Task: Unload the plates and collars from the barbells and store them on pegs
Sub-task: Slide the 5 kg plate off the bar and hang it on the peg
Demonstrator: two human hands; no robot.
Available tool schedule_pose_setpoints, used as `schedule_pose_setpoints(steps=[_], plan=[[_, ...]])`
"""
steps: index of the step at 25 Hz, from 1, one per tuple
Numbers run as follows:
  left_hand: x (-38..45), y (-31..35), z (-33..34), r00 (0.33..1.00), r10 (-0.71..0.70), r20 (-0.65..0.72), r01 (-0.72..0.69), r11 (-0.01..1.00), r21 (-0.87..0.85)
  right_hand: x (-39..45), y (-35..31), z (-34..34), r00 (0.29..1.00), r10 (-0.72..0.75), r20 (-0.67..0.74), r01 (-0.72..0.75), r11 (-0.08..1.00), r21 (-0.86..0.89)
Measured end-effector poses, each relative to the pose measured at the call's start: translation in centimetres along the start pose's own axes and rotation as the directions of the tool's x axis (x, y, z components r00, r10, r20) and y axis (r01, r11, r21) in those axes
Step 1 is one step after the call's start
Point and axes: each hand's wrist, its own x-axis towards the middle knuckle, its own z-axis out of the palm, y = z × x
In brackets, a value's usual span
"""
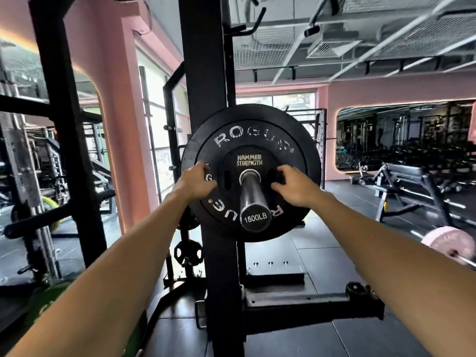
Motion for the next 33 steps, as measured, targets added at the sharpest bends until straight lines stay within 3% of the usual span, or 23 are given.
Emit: schedule_pose_setpoints(steps=[5, 10, 16, 22, 28, 33], plan=[[4.7, -1.5, 4.2, 0.998, 0.003, 0.064, -0.003, 1.0, 0.007, 5.5, 0.4, 2.6, 0.994, 0.092, -0.05, -0.097, 0.99, -0.103], [6.9, -1.3, 6.6, 0.999, 0.025, 0.032, -0.027, 0.998, 0.064, 8.1, 0.1, 4.2, 0.962, 0.16, -0.221, -0.182, 0.98, -0.082], [7.2, -0.8, 8.1, 0.991, 0.128, -0.045, -0.123, 0.987, 0.106, 8.5, 1.0, 4.3, 0.972, 0.158, -0.175, -0.182, 0.974, -0.132], [5.1, 0.4, 6.4, 1.0, 0.028, 0.006, -0.028, 0.999, -0.044, 5.6, 0.2, 2.7, 0.982, 0.143, -0.124, -0.152, 0.986, -0.07], [0.5, 1.8, 2.8, 0.992, -0.044, 0.119, 0.047, 0.999, -0.025, 0.7, -1.2, 0.5, 0.986, 0.149, -0.072, -0.154, 0.986, -0.066], [-5.5, 3.2, -0.1, 0.996, -0.035, 0.079, 0.035, 0.999, 0.011, -5.1, -2.9, -1.9, 0.993, 0.109, -0.039, -0.113, 0.984, -0.134]])
